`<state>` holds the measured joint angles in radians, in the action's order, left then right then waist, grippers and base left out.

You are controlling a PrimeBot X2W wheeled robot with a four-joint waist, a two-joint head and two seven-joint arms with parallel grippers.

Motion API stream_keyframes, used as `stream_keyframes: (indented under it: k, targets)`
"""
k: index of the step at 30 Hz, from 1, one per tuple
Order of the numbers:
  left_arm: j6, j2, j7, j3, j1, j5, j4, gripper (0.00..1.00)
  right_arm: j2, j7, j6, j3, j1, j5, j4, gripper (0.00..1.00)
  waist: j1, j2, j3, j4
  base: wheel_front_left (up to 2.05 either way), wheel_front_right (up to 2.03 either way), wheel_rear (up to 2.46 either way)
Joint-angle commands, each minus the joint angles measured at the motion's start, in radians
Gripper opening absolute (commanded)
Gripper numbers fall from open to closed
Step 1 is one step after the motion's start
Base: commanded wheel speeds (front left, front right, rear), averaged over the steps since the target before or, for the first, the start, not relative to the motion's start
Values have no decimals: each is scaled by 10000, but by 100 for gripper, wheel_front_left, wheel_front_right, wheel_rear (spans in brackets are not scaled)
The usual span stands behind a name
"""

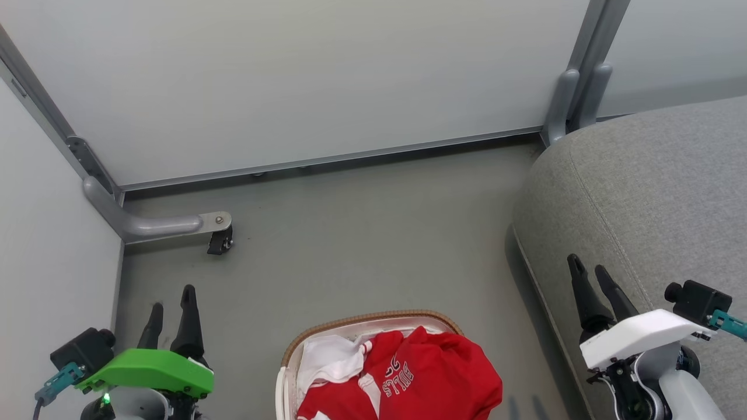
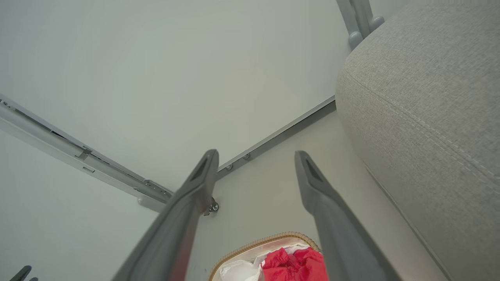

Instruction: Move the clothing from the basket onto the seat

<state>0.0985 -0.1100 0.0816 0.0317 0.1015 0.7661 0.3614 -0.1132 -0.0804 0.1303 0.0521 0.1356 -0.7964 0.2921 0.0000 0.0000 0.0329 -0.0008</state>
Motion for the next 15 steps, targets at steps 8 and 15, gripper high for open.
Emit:
stream_keyframes:
  k: [8, 15]
  targets:
    - [-196, -218, 319, 225, -103, -1204, -31, 100, -119, -324, 3, 250, 191, 1332, 135, 100, 0, 0, 46, -4, 0, 0, 0]
    - [-219, -179, 520, 316, -147, -1924, -109, 100, -112, -526, 4, 322, 244, 2132, 115, 100, 0, 0, 97, -2, 0, 0, 0]
